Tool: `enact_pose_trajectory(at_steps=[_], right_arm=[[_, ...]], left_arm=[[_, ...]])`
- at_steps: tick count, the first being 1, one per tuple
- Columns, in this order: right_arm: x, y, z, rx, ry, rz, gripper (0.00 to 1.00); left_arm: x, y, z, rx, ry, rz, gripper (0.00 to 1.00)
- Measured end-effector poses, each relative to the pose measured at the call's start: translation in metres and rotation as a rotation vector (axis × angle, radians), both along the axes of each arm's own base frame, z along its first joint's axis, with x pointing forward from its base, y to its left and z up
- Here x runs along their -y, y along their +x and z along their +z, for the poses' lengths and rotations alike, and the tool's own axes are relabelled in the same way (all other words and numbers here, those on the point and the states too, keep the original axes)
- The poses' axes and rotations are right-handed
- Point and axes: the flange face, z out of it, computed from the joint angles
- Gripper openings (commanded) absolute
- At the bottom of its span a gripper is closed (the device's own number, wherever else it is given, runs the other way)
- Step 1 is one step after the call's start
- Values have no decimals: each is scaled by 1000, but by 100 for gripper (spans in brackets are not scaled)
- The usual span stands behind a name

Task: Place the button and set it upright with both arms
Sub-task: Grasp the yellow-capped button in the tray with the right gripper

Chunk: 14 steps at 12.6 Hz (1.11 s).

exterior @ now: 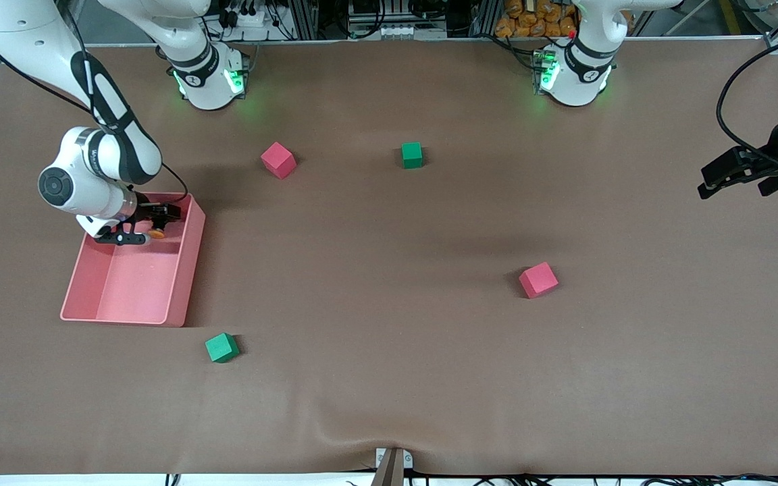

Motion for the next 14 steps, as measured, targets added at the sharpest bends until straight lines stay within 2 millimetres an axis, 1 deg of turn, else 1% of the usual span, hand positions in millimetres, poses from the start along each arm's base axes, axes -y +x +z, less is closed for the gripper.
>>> enact_pose_trajectory(at_steps=[1, 4, 6, 8, 9, 11, 12, 14], right_arm=[[0, 0, 1, 1, 0, 0, 13], [-2, 1, 3, 1, 2, 3, 10], [-2, 1, 5, 2, 2, 3, 10], [-1, 8, 14, 8, 2, 4, 10], [-1, 14, 22, 12, 2, 5, 10], [-2, 32, 45, 34, 2, 17, 9], [-6, 43, 62, 52, 1, 35, 9], [-26, 71, 101, 76, 2, 85, 9]], left_arm=[[0, 0, 0, 0, 0, 0, 100], [0, 0, 0, 0, 0, 0, 100], [0, 0, 0, 0, 0, 0, 100], [0, 0, 0, 0, 0, 0, 100], [0, 0, 0, 0, 0, 0, 100], [0, 0, 0, 0, 0, 0, 100], [0, 0, 0, 0, 0, 0, 100], [0, 0, 0, 0, 0, 0, 100]])
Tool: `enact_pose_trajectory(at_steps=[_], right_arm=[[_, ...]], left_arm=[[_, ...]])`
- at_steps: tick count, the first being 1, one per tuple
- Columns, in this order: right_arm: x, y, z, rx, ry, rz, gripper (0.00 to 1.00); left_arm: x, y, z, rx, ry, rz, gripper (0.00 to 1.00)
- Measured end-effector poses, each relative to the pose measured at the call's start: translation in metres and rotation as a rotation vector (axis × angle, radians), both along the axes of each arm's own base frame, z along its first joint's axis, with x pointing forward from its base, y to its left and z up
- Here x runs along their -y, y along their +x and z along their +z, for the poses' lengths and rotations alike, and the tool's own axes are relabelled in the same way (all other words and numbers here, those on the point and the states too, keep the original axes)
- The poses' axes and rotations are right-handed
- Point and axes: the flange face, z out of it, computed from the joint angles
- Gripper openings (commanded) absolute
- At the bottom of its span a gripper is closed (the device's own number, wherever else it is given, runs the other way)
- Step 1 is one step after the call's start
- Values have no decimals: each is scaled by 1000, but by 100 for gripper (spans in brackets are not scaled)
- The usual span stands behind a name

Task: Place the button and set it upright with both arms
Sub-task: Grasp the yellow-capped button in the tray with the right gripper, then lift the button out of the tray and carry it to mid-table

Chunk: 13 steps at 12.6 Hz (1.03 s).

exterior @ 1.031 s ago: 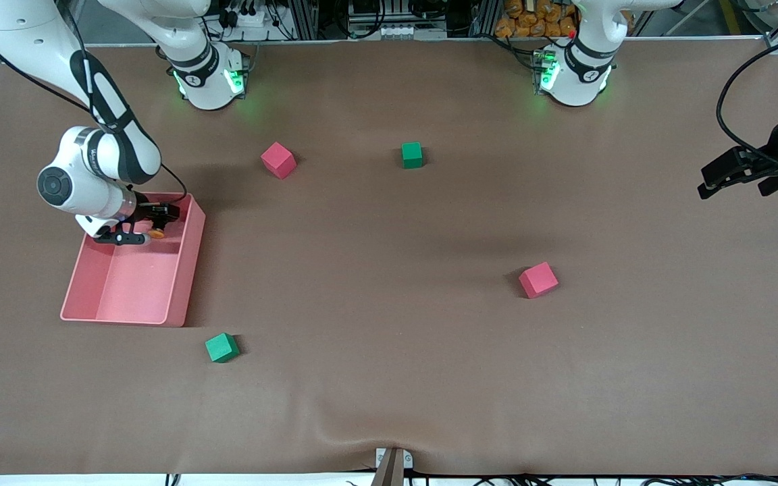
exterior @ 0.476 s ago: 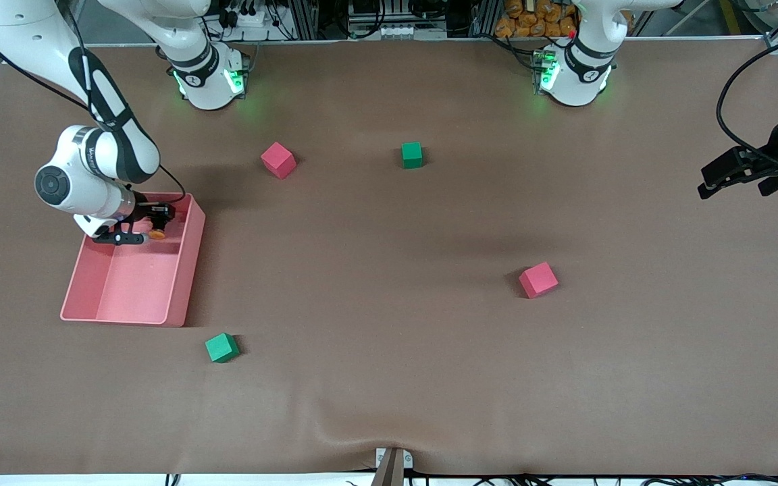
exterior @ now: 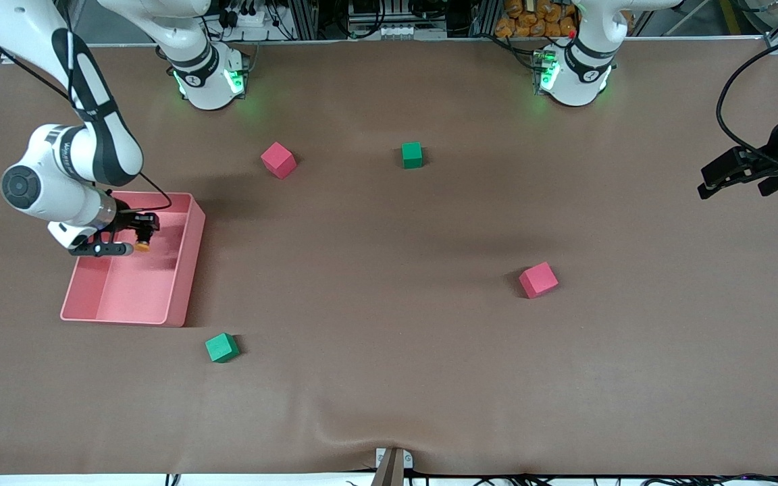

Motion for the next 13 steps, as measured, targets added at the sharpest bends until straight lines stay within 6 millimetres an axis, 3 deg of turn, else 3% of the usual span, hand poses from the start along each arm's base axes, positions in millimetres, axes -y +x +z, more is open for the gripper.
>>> enact_pose_trajectory(at_steps=[3, 5, 8, 13], right_arm=[[-43, 46, 70, 10, 0, 84, 9], [-88, 65, 101, 47, 3, 157, 9], [-162, 74, 110, 75, 63, 170, 9], [-282, 94, 91, 84, 182, 164, 11]], left_arm=[[0, 0, 0, 0, 0, 0, 100], [0, 0, 0, 0, 0, 0, 100], [1, 0, 0, -1, 0, -2, 100], [1, 0, -1, -4, 0, -2, 100]])
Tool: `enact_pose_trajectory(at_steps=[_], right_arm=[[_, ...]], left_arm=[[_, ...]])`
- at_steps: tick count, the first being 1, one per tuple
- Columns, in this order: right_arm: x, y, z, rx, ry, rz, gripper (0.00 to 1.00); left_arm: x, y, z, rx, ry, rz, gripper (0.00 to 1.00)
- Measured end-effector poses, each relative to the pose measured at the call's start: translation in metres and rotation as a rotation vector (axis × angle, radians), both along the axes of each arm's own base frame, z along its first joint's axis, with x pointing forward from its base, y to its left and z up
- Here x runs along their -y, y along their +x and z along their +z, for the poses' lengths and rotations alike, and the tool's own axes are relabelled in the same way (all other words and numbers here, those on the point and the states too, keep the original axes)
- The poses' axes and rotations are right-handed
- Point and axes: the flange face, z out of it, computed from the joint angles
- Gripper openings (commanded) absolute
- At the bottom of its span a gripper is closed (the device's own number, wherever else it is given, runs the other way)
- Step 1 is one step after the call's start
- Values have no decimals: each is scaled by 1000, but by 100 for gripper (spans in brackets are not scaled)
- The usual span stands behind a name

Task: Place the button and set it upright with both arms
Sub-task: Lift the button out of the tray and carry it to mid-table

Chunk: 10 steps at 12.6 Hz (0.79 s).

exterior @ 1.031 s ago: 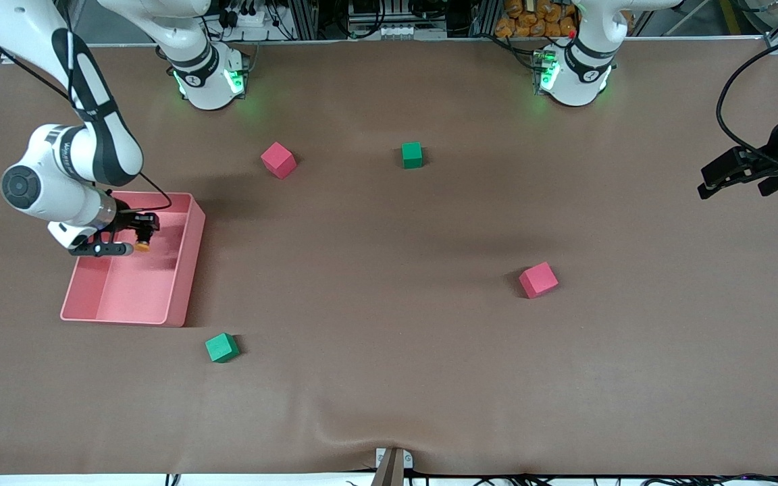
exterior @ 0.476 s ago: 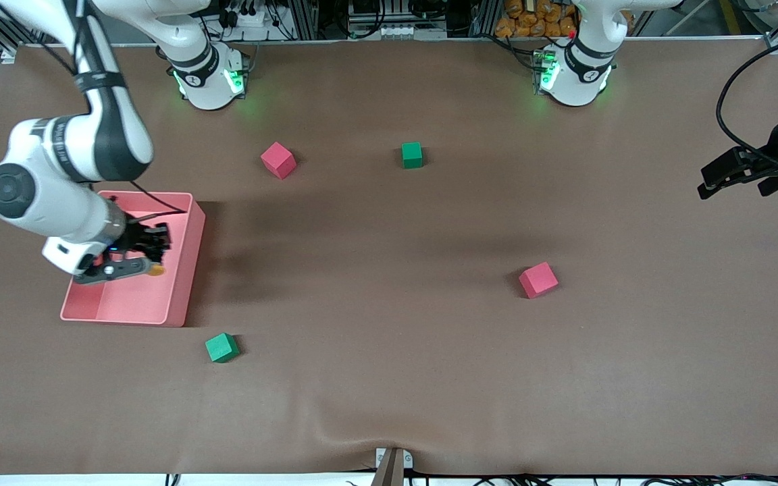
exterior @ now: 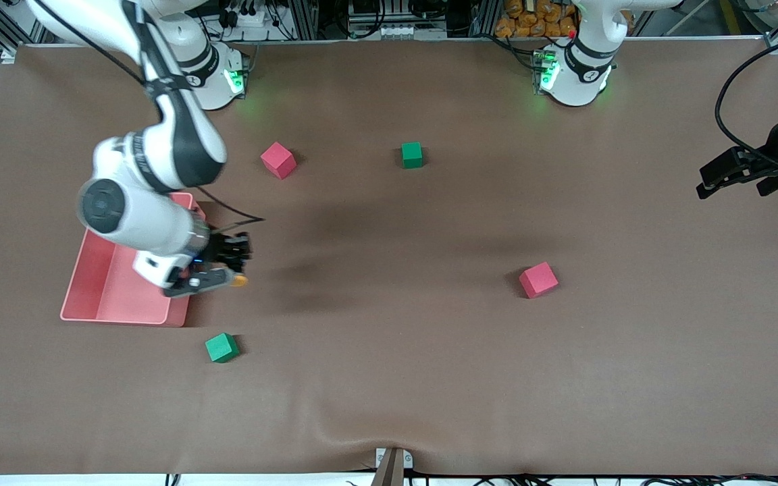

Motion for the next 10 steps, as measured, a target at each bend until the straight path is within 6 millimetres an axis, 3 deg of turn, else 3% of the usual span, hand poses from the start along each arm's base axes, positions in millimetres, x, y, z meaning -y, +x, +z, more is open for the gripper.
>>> enact_pose_trajectory(at_steps=[5, 8, 10], right_arm=[[-108, 0, -32, 69, 24, -112, 11], [-195, -32, -58, 46, 18, -252, 9], [-236, -51, -66, 75, 50, -340, 9]], left_arm=[[1, 0, -1, -2, 0, -2, 100], [2, 1, -3, -7, 0, -3, 100], [2, 1, -5, -14, 1, -3, 100]])
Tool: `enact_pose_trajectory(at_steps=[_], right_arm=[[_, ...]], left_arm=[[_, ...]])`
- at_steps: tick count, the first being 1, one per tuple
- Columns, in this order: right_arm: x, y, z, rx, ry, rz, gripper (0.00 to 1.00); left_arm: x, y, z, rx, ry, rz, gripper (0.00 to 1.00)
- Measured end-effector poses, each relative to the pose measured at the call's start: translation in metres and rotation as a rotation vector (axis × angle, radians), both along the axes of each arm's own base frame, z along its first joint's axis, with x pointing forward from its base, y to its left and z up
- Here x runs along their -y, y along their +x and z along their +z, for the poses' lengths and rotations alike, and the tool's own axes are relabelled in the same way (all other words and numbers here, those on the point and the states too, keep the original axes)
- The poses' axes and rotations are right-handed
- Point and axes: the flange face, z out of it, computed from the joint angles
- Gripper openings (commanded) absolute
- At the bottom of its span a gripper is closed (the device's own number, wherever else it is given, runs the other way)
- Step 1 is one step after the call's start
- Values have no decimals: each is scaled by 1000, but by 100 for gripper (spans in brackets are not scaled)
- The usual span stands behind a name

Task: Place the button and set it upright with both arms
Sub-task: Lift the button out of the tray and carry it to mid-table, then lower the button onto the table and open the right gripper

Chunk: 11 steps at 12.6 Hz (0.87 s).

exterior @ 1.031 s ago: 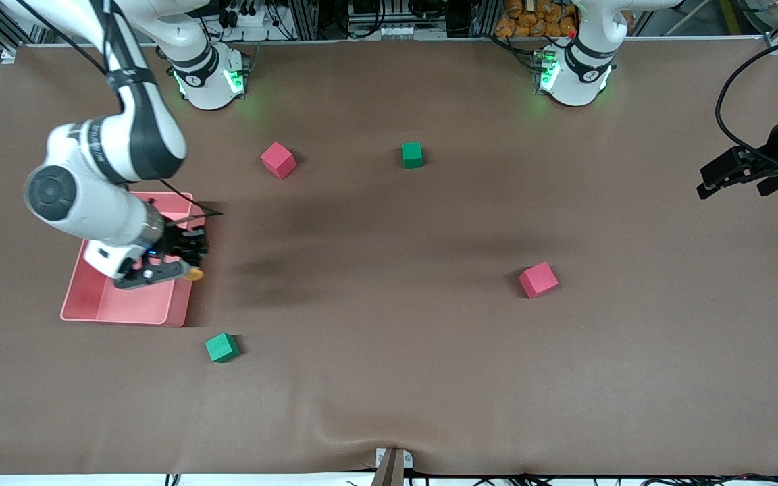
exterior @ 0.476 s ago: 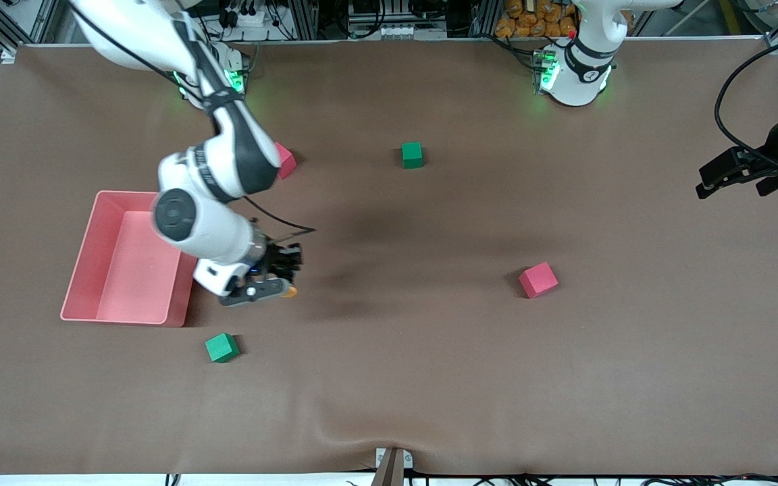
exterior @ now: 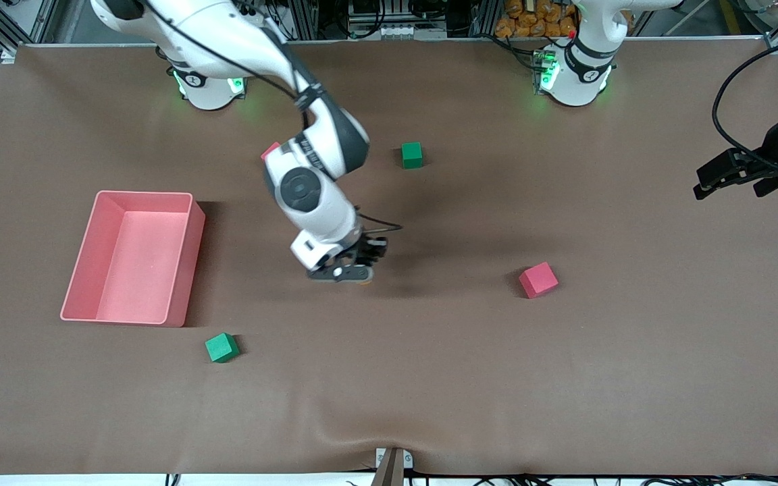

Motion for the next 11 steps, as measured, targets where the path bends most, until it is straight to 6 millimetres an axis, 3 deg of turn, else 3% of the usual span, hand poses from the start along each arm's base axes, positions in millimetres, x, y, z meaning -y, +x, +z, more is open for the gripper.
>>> enact_pose_trajectory(at_steps=[3, 7, 8, 9, 10, 11], right_arm=[[-44, -18, -16, 125, 91, -57, 10], [-58, -33, -48, 118, 72, -37, 12], [-65, -42, -57, 117, 56, -9, 23], [-71, -50, -66, 125, 32, 25, 24], [-73, -54, -74, 133, 8, 52, 38], [-73, -56, -82, 135, -9, 67, 69]], left_arm=[[0, 0, -1, -6, 0, 0, 100], [1, 0, -2, -8, 0, -1, 100], [1, 0, -2, -9, 0, -1, 100], [1, 1, -4, -12, 1, -2, 100], [1, 2, -5, -15, 1, -2, 100], [1, 2, -7, -17, 1, -2, 100]])
